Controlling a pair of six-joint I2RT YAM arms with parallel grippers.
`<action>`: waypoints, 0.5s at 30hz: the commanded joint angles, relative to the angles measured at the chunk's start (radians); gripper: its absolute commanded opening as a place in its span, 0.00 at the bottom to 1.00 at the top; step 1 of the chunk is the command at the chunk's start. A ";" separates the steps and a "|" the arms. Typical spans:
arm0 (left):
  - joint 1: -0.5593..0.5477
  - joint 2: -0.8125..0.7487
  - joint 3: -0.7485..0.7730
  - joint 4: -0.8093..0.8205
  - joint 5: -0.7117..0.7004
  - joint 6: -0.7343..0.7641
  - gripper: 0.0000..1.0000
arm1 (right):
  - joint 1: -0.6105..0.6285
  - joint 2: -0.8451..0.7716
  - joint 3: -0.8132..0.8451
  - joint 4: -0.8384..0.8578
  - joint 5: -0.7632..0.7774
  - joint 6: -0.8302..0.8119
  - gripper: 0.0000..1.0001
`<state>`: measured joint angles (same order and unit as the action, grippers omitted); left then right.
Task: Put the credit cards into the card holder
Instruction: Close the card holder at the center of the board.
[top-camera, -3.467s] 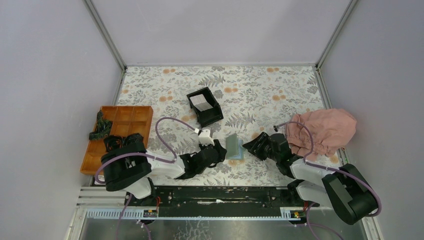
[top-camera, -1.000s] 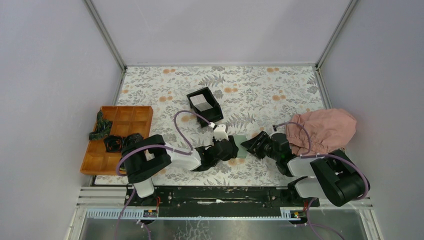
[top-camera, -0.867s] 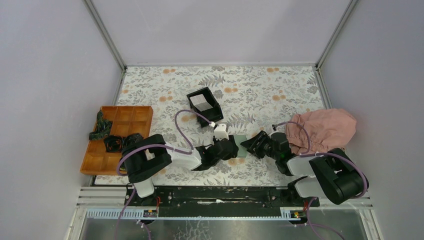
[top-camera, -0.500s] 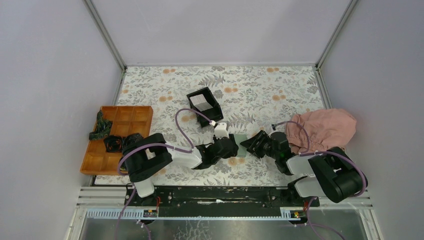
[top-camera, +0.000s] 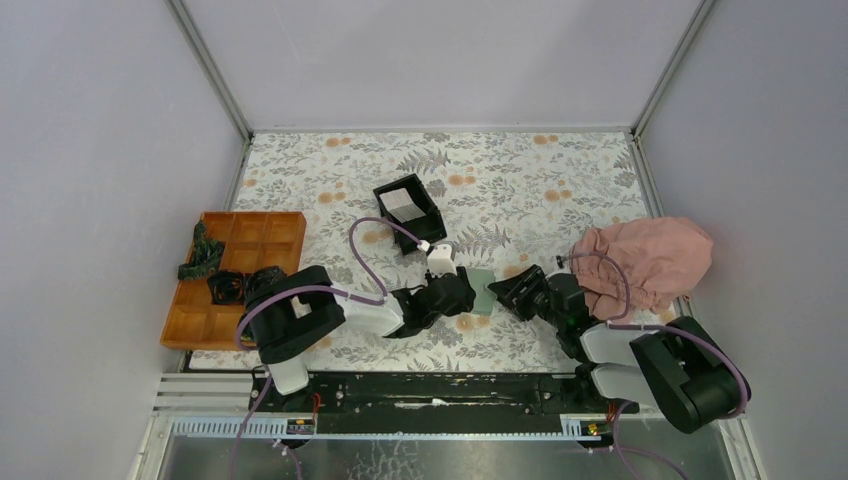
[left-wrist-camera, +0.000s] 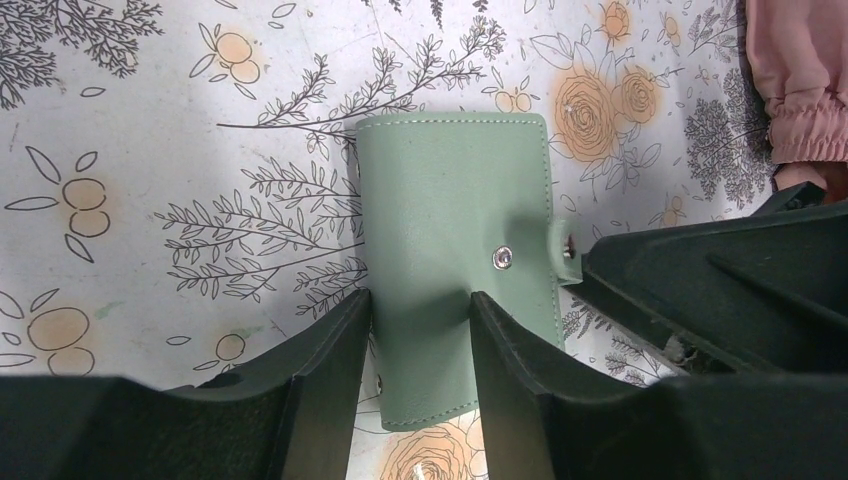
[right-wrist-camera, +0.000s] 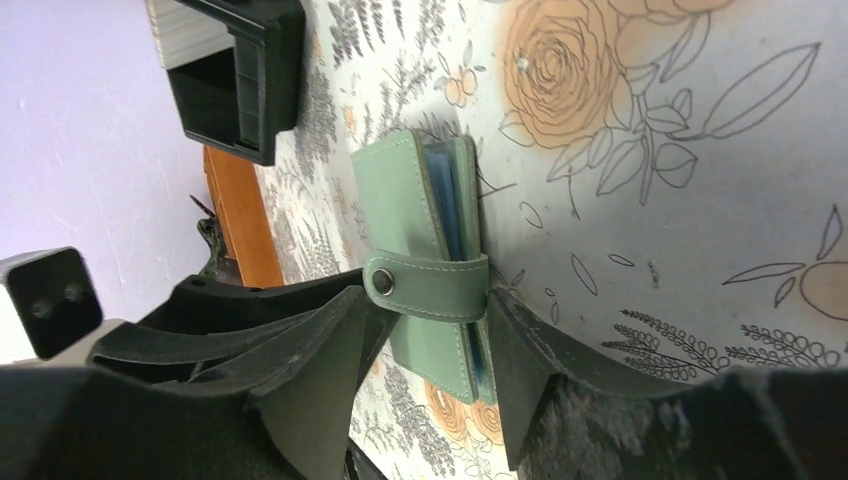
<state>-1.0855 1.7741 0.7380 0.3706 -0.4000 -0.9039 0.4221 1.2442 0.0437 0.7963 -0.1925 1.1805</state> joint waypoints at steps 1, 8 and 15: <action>0.008 0.060 -0.046 -0.128 0.035 -0.009 0.49 | -0.005 -0.067 0.001 -0.020 0.078 0.026 0.56; 0.008 0.067 -0.041 -0.129 0.039 -0.009 0.49 | -0.006 -0.091 -0.017 -0.015 0.091 0.038 0.56; 0.010 0.067 -0.040 -0.130 0.037 -0.007 0.49 | -0.006 -0.116 -0.013 -0.107 0.123 0.026 0.56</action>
<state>-1.0851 1.7756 0.7372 0.3729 -0.4000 -0.9108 0.4217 1.1450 0.0284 0.7242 -0.1143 1.2091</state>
